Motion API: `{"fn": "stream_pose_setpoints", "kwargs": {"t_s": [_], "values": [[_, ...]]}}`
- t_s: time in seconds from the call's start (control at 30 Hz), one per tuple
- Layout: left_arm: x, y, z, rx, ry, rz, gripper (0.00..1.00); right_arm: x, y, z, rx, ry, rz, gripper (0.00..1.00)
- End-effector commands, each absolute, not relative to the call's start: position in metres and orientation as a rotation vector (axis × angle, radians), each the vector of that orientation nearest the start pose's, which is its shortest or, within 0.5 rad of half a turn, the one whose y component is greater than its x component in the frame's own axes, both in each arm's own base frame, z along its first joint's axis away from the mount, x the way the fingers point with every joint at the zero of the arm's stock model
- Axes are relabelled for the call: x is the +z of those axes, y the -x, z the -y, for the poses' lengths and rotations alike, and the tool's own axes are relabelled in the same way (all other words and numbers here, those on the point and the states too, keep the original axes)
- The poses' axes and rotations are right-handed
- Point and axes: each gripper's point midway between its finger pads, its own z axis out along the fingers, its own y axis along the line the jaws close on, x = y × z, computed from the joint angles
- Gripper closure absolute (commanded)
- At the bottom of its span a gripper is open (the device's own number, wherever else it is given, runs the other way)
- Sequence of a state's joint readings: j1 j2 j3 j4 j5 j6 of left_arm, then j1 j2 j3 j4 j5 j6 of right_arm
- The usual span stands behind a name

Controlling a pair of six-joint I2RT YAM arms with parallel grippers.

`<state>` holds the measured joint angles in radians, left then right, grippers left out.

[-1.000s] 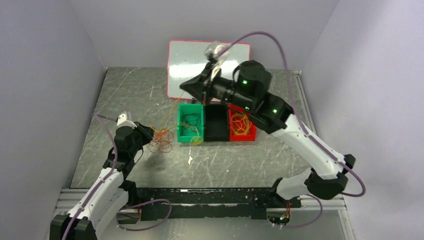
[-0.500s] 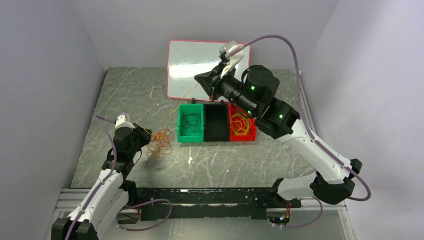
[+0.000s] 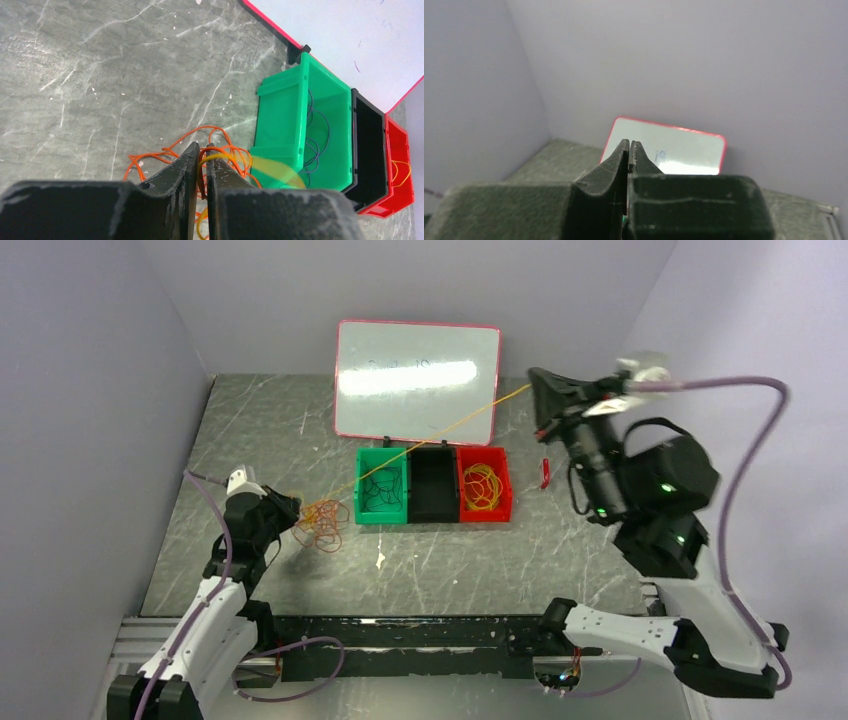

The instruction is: Untangle the cables

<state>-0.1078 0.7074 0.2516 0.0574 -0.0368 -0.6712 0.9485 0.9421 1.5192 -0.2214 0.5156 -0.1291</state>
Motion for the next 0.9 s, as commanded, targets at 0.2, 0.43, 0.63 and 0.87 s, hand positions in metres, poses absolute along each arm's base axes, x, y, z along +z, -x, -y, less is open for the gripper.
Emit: {"fn": "stream_pose_setpoints", "kwargs": {"t_s": [0.2, 0.43, 0.63, 0.87], "values": [[0.106, -0.282, 0.036, -0.398, 0.59, -1.924, 0.85, 0.592, -0.194, -0.042, 0.213, -0.079, -1.118, 1.0], [0.104, -0.281, 0.033, -0.384, 0.597, -1.93, 0.86, 0.602, -0.178, 0.0, 0.113, -0.15, -1.086, 1.0], [0.104, -0.282, 0.03, -0.369, 0.605, -1.929, 0.85, 0.604, -0.165, 0.035, 0.023, -0.216, -1.073, 1.0], [0.105, -0.284, 0.026, -0.351, 0.621, -1.929, 0.86, 0.603, -0.154, 0.062, -0.056, -0.269, -1.071, 1.0]]}}
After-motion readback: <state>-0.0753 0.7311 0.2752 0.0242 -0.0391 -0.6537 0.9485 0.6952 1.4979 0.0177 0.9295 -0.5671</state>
